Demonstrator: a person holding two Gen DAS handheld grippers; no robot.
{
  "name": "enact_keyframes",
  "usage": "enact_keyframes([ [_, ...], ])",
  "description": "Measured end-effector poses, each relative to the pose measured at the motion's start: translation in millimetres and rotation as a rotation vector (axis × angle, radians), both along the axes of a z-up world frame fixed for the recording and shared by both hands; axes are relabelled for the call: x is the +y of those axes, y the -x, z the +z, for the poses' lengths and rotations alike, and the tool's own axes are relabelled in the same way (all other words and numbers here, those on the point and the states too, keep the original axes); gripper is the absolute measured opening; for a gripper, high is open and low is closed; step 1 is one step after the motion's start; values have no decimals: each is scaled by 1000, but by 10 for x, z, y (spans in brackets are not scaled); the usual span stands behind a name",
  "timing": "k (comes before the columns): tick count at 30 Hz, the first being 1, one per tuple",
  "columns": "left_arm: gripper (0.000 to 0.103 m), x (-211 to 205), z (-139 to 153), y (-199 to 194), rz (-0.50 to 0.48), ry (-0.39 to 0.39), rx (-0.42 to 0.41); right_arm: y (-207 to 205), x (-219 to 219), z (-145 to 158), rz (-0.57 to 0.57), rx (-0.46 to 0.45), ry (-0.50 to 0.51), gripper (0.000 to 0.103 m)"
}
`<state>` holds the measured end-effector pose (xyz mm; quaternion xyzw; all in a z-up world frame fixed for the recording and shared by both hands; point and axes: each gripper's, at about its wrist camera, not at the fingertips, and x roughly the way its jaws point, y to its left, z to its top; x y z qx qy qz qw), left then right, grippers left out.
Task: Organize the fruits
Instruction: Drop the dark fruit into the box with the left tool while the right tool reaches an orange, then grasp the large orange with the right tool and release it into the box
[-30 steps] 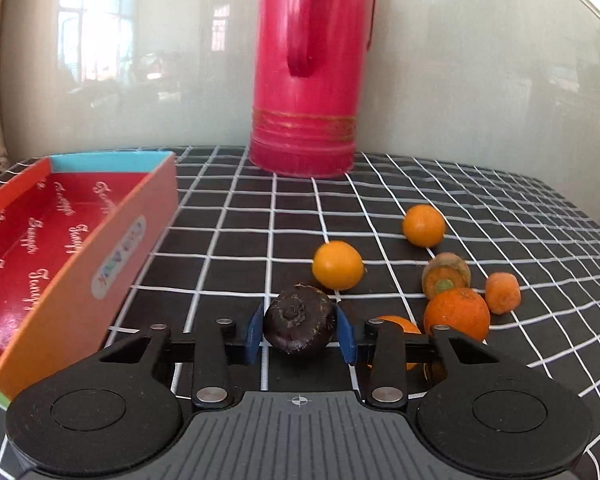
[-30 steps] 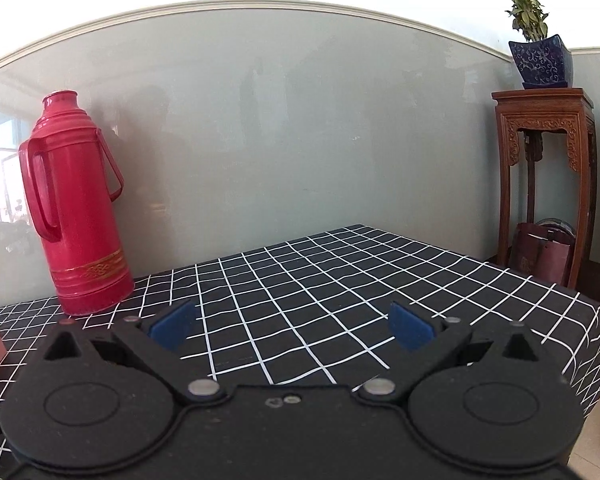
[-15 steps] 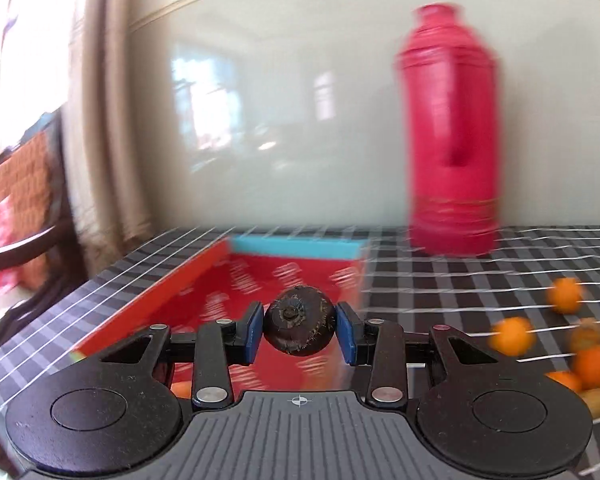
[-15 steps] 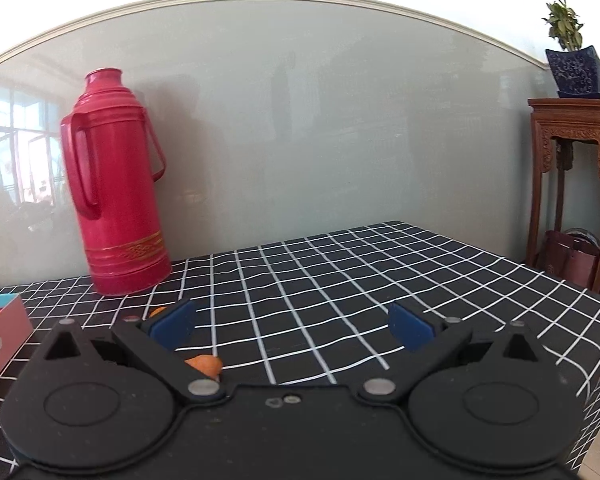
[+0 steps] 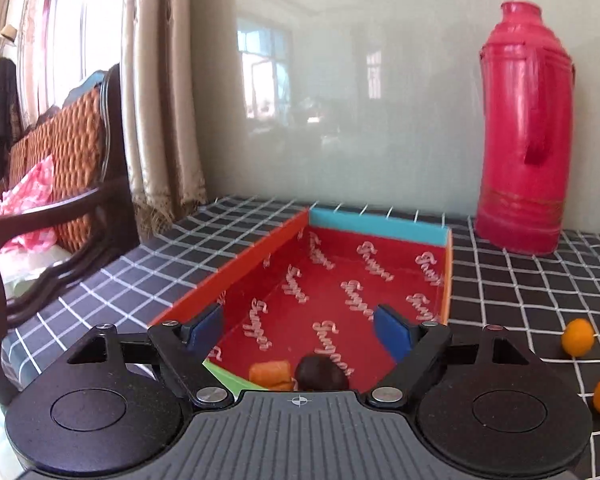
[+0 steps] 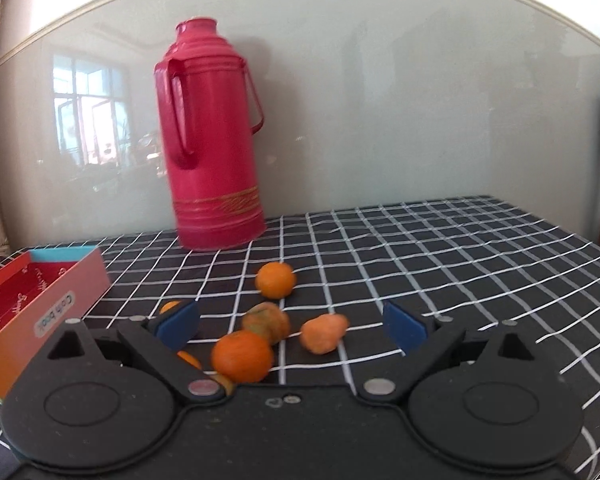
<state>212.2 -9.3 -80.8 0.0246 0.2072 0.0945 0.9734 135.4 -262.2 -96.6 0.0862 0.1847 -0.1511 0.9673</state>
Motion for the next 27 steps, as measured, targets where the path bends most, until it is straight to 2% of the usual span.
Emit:
enact_keyframes([
  [1, 82, 13, 17, 41, -5, 1, -14, -41, 6, -23, 5, 14, -17, 77],
  [2, 82, 29, 32, 76, -6, 1, -25, -81, 11, -44, 10, 30, -33, 66],
  [4, 82, 77, 56, 103, -8, 4, -38, -164, 9, -88, 14, 59, -74, 57],
  [7, 83, 183, 92, 186, 3, 10, -56, -236, 12, -136, 6, 75, -120, 56],
  [12, 84, 415, 174, 288, 42, 17, -88, -292, 53, -190, 2, 85, -134, 42],
  [17, 84, 656, 246, 376, 78, 28, -104, -382, -13, -277, 11, 106, -235, 34],
  [23, 85, 956, 232, 525, 120, 49, -83, -357, 35, -258, 17, 91, -228, 33],
  [27, 86, 1158, 206, 610, 175, 82, -79, -287, 113, -143, 45, 35, -189, 33],
])
